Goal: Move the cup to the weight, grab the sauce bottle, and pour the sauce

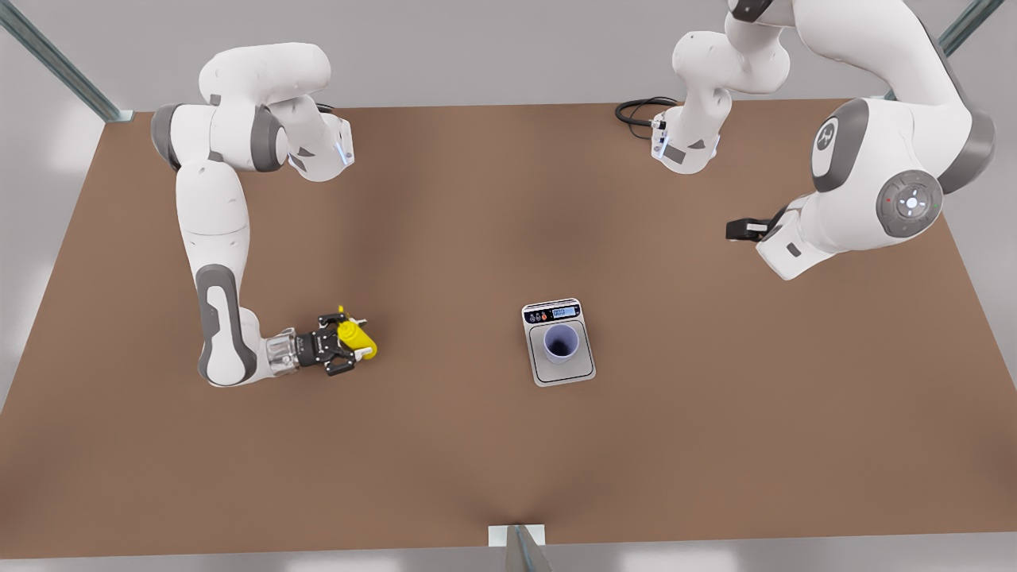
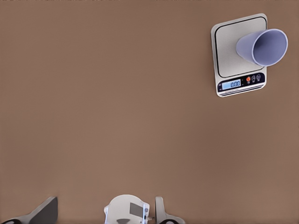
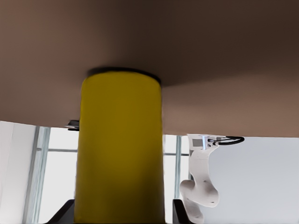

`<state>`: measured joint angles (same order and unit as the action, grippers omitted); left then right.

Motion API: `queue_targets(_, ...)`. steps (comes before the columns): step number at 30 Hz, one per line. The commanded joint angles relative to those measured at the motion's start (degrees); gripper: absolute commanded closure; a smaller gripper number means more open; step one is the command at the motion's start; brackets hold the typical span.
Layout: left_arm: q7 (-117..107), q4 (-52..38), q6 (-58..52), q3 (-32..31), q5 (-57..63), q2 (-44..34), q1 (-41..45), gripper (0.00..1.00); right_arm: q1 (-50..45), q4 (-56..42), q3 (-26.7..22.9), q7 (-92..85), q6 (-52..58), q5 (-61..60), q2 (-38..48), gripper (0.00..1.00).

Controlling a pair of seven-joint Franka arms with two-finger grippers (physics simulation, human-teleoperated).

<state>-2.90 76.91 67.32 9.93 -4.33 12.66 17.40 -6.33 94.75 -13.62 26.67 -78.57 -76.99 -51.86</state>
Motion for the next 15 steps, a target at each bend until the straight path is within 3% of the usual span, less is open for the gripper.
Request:
queue_targets(1, 0.0, 0.0, 0.0, 0.0, 0.03, 0.0, 0.01, 0.0, 0.0, 0.0, 0.0, -0.04, 0.0, 0.0, 0.0, 0.03)
queue_targets(15, 0.0, -0.09, 0.0, -0.44, 0.12, 0.0, 0.01, 0.0, 0.09, -0.88, -0.09, -0.21, 0.0, 0.7, 0.18, 0.0)
